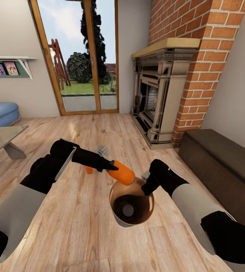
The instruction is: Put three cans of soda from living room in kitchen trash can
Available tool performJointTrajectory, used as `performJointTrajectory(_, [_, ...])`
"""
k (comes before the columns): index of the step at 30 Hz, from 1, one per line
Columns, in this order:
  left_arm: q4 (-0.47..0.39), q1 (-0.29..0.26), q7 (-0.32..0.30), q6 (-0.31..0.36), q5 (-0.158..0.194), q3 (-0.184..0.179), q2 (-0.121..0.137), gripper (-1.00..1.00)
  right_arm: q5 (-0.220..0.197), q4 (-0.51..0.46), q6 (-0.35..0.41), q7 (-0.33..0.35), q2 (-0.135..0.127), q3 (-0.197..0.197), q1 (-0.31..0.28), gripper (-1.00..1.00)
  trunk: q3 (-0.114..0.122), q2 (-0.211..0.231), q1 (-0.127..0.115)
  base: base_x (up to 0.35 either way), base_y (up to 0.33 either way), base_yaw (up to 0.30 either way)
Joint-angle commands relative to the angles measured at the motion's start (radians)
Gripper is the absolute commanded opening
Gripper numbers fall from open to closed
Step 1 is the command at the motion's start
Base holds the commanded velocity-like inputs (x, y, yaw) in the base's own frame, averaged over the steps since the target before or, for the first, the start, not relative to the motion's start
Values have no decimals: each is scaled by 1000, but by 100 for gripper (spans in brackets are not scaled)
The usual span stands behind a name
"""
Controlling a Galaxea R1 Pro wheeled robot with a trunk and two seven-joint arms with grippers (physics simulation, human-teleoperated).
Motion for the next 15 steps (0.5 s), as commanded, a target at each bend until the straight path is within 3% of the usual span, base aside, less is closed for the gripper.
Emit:
performJointTrajectory(1, [0,0,0,0,-1,0,0,-100,-11,0,5,-1,1,-1,0,-100,0,0,0,0,0,0])
performJointTrajectory(6, [-1,3,4,0,-21,-15,0,-100,-10,-1,6,-4,5,1,0,-100,0,0,0,0,0,0])
performJointTrajectory(10, [0,3,5,0,-84,-39,-1,-100,-9,-2,8,-5,12,2,-1,-100,0,0,0,0,0,0])
performJointTrajectory(11, [0,3,5,0,-118,-46,-1,-100,-9,-2,10,-5,17,4,-1,-100,0,0,0,0,0,0])
performJointTrajectory(15, [0,3,5,0,-153,-58,-3,-100,-8,-2,14,-7,27,5,-1,-100,0,0,0,0,0,0])
